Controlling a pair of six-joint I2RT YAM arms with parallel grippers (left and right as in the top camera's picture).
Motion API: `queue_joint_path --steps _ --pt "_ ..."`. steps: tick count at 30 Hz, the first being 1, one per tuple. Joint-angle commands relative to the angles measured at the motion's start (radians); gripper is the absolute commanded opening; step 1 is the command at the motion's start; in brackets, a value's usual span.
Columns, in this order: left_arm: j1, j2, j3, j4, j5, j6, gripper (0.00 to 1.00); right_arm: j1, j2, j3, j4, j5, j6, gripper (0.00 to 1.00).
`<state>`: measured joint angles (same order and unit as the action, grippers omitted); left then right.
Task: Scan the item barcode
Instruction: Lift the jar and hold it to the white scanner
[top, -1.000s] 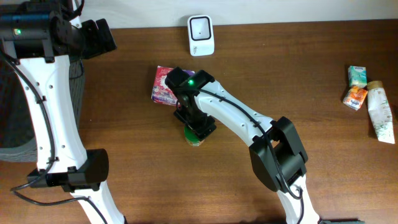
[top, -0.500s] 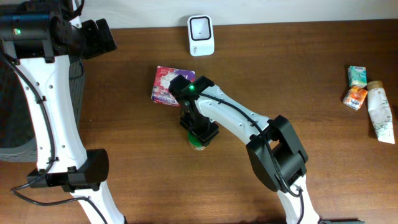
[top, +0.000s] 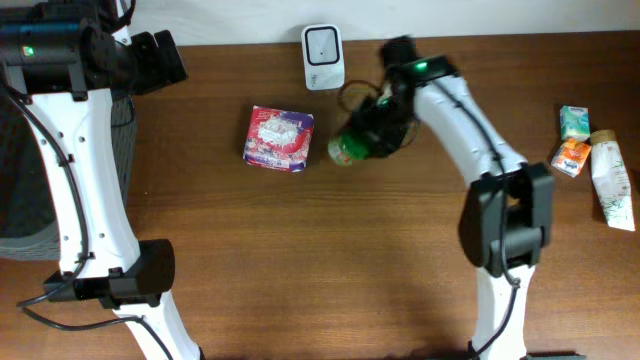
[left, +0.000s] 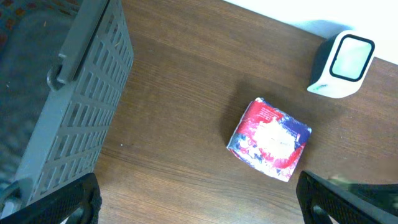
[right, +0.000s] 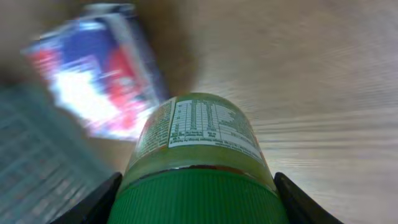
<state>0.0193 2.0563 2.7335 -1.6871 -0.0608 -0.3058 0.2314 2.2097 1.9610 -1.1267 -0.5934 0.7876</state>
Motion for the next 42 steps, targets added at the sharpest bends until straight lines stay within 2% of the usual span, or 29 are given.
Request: queue_joint_path --steps 1,6,9,30,31,33,36,38,40,42 --pt "0.003 -0.019 0.010 -0.001 -0.007 0.008 0.99 -0.092 -0.048 0.026 0.005 -0.403 -0.155 0.51" --pt "0.003 -0.019 0.010 -0.001 -0.007 0.008 0.99 -0.190 -0.047 0.026 0.126 -0.710 -0.151 0.51" --pt "0.003 -0.019 0.010 -0.001 -0.008 0.008 0.99 -0.198 -0.048 0.026 0.140 -0.796 -0.151 0.51" --pt "0.003 -0.019 0.010 -0.001 -0.007 0.008 0.99 -0.159 -0.047 0.026 0.219 -0.783 -0.143 0.51" --pt "0.003 -0.019 0.010 -0.001 -0.007 0.008 0.99 -0.159 -0.047 0.026 0.219 -0.734 -0.143 0.51" --pt "0.003 -0.019 0.010 -0.001 -0.008 0.008 0.99 -0.146 -0.047 0.026 0.219 -0.519 -0.144 0.51" --pt "0.003 -0.019 0.010 -0.001 -0.007 0.008 0.99 -0.091 -0.047 0.026 0.275 0.066 -0.144 0.51" --pt "0.003 -0.019 0.010 -0.001 -0.007 0.008 0.99 -0.053 -0.047 0.026 0.403 0.262 -0.144 0.50" --pt "0.003 -0.018 0.010 -0.001 -0.007 0.008 0.99 0.003 -0.045 0.025 0.616 0.471 -0.147 0.51" --pt "0.003 -0.019 0.010 -0.001 -0.008 0.008 0.99 0.061 -0.031 0.025 0.808 0.658 -0.244 0.51"
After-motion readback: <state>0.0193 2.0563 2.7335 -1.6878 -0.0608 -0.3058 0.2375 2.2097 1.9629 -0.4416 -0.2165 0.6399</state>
